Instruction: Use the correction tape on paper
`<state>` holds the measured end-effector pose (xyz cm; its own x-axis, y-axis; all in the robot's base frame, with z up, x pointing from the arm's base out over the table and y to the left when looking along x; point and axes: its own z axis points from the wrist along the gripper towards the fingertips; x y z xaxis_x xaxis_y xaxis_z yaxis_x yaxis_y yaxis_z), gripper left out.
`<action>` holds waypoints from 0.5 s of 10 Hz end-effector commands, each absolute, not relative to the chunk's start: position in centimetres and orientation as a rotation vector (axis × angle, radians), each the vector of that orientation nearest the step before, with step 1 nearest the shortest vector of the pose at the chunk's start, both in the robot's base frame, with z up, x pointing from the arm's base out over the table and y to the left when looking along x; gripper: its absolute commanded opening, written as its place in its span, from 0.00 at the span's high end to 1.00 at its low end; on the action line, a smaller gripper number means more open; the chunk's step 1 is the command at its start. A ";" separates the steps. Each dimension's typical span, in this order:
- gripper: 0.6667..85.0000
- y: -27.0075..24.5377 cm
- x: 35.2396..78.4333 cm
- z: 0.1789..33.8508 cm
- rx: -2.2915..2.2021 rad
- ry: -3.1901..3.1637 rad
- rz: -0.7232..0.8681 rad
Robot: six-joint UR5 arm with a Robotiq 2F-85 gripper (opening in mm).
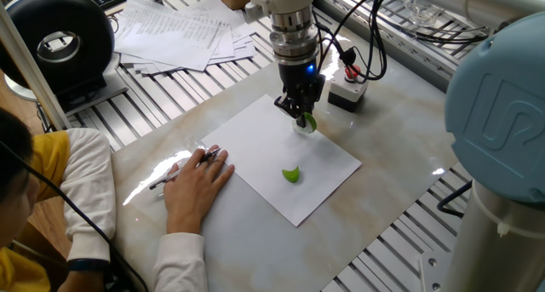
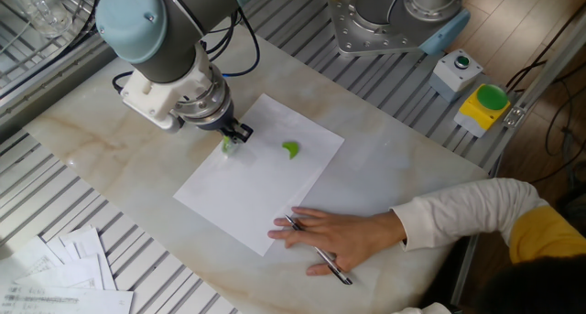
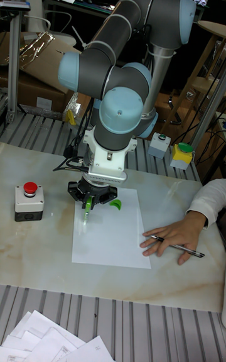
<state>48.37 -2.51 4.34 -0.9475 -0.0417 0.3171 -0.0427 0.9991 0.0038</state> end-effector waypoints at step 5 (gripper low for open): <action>1.00 -2.8 48.0 4.8 0.054 -2.795 0.018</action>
<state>47.99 -2.71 4.44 -0.9423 -0.0374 0.3325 -0.0404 0.9992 -0.0020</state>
